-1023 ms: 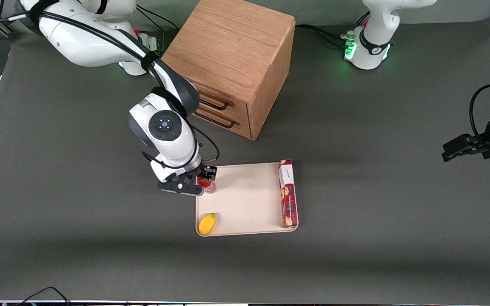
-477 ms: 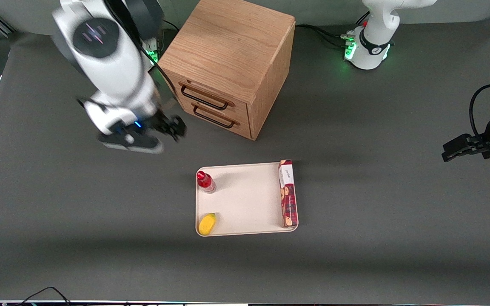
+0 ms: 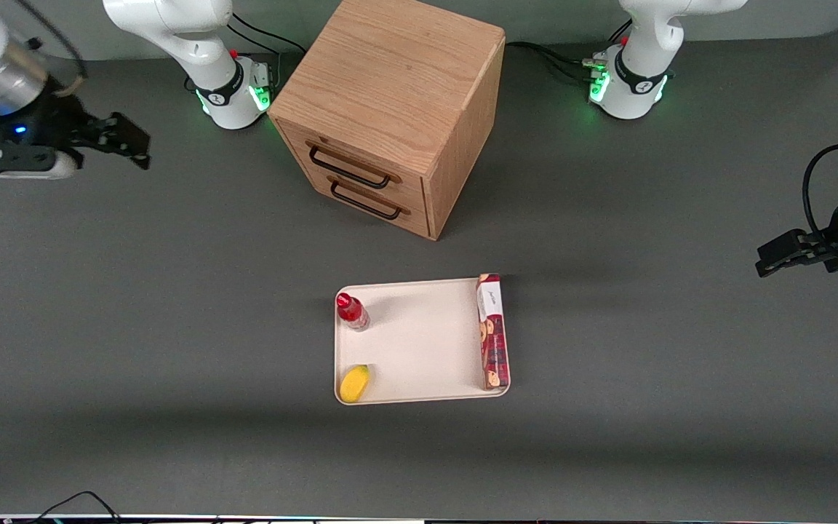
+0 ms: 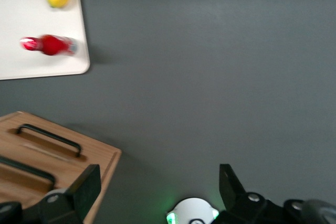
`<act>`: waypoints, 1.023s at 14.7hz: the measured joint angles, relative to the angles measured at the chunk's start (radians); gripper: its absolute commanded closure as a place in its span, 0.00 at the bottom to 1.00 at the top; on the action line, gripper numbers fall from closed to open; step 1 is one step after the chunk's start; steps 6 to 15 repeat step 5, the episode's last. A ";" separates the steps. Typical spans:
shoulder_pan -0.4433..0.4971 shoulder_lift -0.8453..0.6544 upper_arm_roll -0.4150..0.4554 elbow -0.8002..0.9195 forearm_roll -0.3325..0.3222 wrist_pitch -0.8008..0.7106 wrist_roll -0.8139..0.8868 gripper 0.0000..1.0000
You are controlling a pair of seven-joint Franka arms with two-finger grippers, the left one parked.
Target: Place coke bottle on tray
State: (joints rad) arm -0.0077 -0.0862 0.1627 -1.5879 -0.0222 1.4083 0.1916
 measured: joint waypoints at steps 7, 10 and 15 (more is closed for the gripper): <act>-0.001 -0.025 -0.052 -0.099 0.011 0.100 -0.025 0.00; -0.001 -0.025 -0.052 -0.099 0.011 0.100 -0.025 0.00; -0.001 -0.025 -0.052 -0.099 0.011 0.100 -0.025 0.00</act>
